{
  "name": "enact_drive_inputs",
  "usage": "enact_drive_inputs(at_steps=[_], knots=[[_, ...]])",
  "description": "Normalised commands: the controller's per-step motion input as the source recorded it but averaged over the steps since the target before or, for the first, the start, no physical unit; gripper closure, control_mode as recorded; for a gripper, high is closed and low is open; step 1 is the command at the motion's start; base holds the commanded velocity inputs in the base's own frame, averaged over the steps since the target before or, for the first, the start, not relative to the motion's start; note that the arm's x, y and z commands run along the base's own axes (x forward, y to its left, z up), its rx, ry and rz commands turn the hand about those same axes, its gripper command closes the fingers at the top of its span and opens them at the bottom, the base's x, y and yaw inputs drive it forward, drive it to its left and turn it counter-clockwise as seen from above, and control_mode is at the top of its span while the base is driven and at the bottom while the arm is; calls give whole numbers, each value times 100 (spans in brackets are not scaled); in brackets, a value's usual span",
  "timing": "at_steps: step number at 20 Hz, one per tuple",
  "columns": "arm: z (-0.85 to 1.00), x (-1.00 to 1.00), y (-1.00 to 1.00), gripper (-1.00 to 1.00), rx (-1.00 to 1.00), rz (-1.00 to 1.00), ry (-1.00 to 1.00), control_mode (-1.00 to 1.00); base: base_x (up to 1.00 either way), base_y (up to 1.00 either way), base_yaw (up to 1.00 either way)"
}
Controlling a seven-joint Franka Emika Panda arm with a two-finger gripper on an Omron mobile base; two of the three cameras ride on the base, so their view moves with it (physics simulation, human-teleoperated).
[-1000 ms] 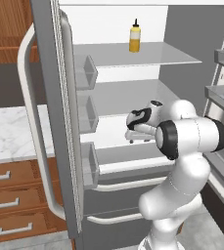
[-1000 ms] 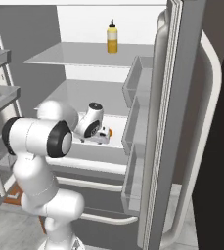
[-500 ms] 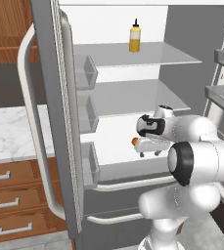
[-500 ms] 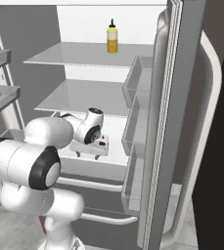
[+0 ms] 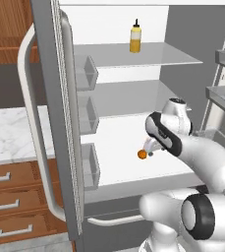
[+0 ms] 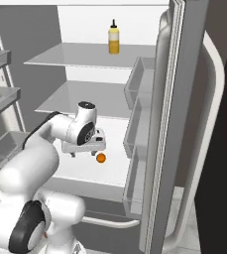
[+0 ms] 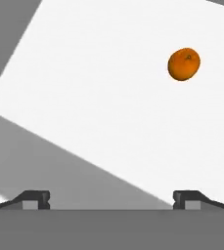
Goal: Fully open the fridge drawer.
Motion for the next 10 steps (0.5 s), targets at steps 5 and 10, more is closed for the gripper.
enact_drive_inputs(at_steps=[5,10], knots=[[100,-50,0,-100,2,16,-59,-100,0,0,0],[99,-81,0,-100,0,13,-48,-100,0,0,0]])
